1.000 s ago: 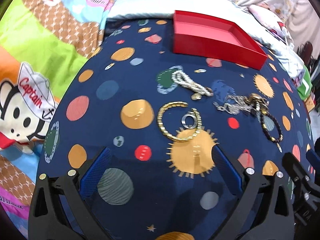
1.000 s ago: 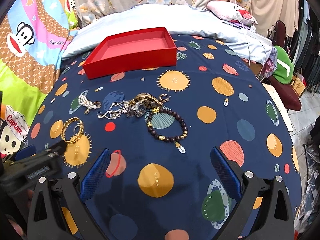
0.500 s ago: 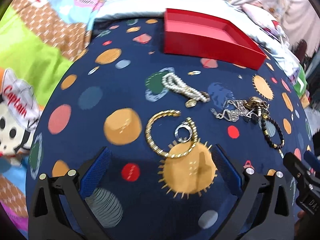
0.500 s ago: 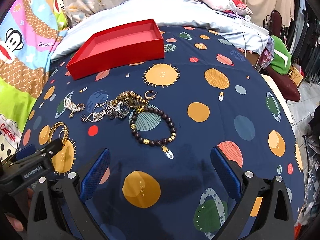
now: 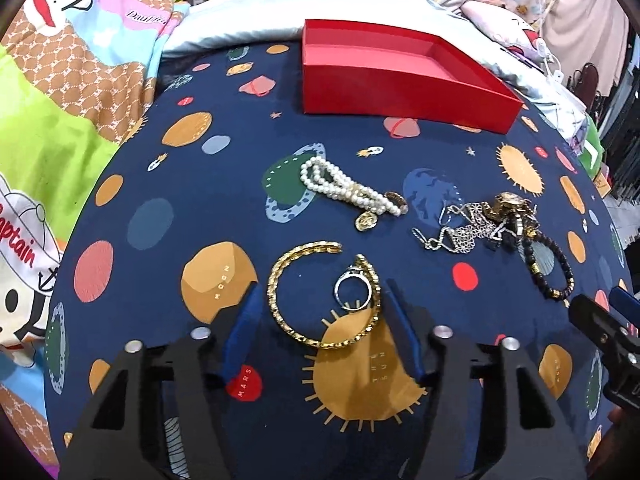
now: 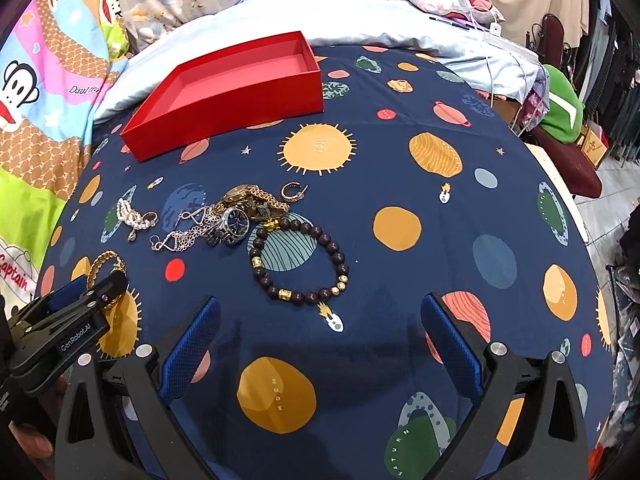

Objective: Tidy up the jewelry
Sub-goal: 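Grasp the gold watch with the right tool while the left tool moves over the gold bangle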

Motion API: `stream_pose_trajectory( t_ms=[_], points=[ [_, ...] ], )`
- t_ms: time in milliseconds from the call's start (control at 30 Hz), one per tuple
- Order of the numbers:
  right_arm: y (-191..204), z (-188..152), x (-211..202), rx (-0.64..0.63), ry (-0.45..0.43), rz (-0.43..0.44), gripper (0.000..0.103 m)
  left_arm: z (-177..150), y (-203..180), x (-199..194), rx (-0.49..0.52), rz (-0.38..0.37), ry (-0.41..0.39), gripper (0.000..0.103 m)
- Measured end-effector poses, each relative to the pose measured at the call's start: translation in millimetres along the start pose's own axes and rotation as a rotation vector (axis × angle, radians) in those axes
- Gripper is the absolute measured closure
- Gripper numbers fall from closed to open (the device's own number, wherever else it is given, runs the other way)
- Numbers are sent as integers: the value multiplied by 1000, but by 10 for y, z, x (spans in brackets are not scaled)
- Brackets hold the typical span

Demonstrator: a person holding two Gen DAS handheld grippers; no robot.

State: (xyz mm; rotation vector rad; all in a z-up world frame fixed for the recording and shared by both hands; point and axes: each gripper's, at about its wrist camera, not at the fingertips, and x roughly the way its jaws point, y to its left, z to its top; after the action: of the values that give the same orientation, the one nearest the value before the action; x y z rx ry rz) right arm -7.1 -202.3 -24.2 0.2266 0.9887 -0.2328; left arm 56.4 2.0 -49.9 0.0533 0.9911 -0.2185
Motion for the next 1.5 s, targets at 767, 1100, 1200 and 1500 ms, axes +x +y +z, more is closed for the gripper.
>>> stream_pose_trajectory(
  t_ms=[767, 1100, 1200, 1500],
  points=[
    [-66, 154, 75, -36, -32, 57, 21, 131, 16, -293, -14, -26, -34, 48],
    [66, 343, 242, -62, -3, 124, 41, 171, 60, -251, -33, -24, -24, 48],
    [135, 399, 292, -64, 9, 169, 48, 177, 59, -237, -30, -25, -21, 48],
    [350, 631, 509, -111, 37, 239, 57, 187, 86, -172, -40, -27, -4, 48]
  ],
)
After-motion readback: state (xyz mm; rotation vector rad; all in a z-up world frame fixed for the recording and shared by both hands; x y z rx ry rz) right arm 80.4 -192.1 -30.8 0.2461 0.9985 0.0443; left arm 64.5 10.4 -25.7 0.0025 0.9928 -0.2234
